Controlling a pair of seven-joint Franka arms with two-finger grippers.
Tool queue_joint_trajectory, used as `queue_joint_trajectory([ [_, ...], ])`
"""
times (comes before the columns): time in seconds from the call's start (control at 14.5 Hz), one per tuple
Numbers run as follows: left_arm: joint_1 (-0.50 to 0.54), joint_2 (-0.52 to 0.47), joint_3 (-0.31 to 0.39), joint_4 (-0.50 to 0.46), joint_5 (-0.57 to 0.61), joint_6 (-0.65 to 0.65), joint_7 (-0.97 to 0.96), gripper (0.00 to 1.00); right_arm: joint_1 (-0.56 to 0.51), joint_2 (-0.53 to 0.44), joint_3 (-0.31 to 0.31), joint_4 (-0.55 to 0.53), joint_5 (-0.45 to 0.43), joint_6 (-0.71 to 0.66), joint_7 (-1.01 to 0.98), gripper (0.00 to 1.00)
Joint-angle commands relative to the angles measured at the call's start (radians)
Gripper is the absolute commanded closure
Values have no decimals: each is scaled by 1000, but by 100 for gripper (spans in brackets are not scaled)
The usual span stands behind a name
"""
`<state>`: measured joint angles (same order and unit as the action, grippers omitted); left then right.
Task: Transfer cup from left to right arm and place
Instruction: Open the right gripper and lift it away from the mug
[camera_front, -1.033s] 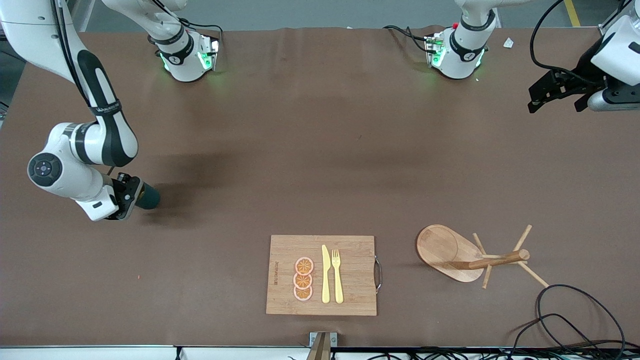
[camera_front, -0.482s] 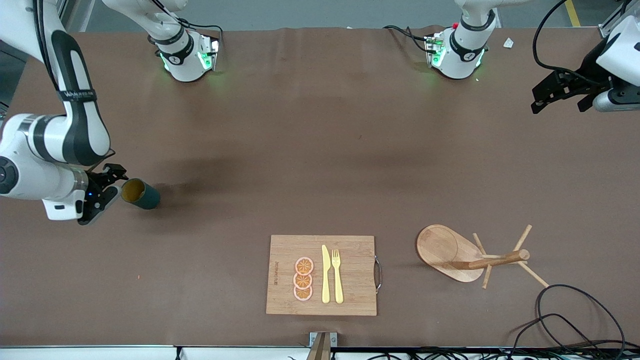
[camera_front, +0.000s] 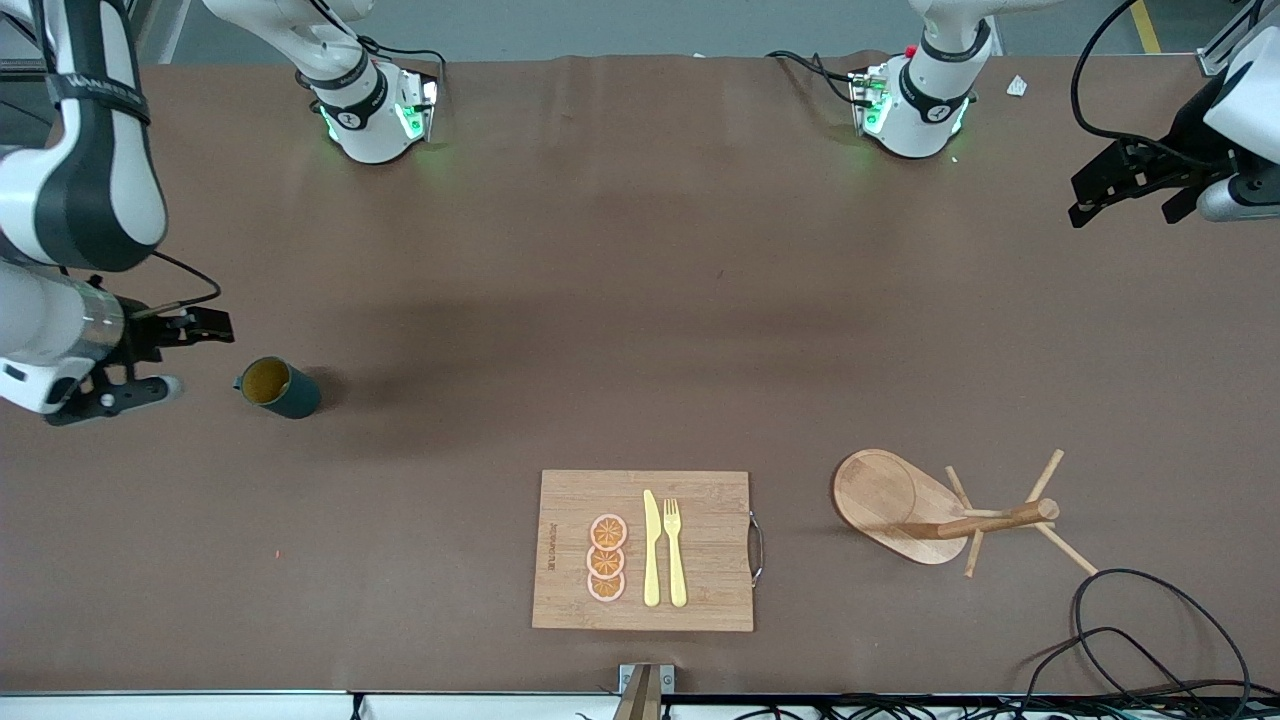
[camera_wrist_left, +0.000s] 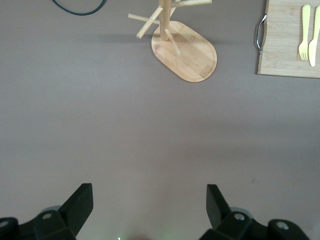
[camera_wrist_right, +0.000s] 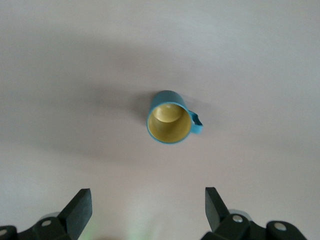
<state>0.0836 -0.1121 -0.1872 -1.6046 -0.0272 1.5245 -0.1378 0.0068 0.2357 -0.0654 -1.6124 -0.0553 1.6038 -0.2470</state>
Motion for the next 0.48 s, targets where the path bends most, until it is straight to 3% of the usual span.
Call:
queue_joint_trajectory([
  [0.0, 10, -9, 0, 5, -19, -6, 20, 0, -16, -13, -7, 84, 12, -103, 159, 0],
  [0.14, 10, -9, 6, 5, -19, -7, 20, 0, -16, -4, -7, 161, -1, -143, 195, 0],
  [0.41, 8, -5, 6, 8, -5, -7, 18, 0, -11, -3, -5, 209, -4, -169, 184, 0],
])
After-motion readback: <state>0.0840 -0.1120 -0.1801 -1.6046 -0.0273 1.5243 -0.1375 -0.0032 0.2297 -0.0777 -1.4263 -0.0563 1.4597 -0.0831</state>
